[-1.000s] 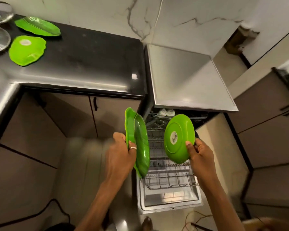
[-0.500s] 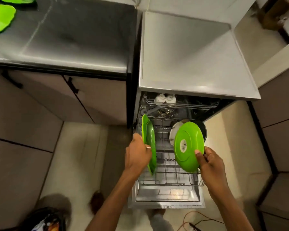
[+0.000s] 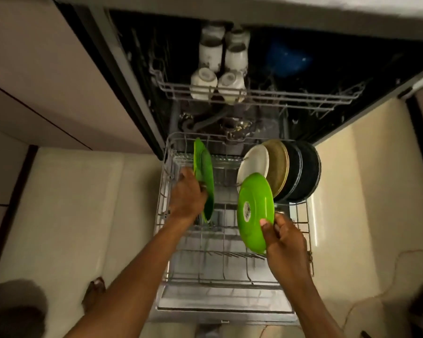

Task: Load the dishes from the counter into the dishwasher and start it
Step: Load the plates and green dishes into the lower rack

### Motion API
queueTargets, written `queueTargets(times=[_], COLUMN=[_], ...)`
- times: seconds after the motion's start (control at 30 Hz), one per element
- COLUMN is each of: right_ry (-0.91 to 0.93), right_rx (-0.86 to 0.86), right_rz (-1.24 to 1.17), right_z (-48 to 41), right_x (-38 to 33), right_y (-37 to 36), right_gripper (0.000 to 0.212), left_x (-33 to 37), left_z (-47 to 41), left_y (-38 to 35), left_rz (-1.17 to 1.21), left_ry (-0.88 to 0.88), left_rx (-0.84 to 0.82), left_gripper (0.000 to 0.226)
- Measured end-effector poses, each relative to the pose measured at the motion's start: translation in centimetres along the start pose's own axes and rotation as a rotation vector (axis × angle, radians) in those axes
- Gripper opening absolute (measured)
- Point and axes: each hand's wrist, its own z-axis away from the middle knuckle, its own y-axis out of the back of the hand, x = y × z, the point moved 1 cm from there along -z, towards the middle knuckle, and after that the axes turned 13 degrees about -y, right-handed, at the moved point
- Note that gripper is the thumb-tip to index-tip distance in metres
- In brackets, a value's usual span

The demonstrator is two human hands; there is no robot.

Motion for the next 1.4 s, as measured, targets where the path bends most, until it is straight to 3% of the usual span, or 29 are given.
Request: queueTargets(times=[0.07,0.23,0.77,1.2,1.4], right_ry=[-0.014,-0.039,-0.042,-0.025,-0.061], right_rx=[-0.041,-0.076,-0.104,-0.069,-0.054], right_rz=[-0.092,-0.122,-0.152,-0.114,-0.104], right_z=[-0.9,-2.4,-5.8,-7.6,-7.2], right_x=[0.9,2.6,4.0,4.2,5.0], right_y=[-0.7,-1.7,-3.2,-3.3,-3.3], right_gripper=[0.009,0.022,0.017,0.015,0.021], left_x=[-0.5,-1.2,-2.0,-1.8,-2.3], left_z=[-1.5,-4.0,-6.7,-9.2,-9.7], left_y=[-2.1,-5.1,-10.7,-14.0,-13.6], left_rz=[-0.017,-0.060,-0.097,-0.025,-0.096], left_ry=[-0.040,-0.104,-0.144,0.029,-0.022], left_rx=[0.026,0.071,-0.015,-0.294,-0.341], left_gripper=[0.033,0.034,0.037,0.035,0.044])
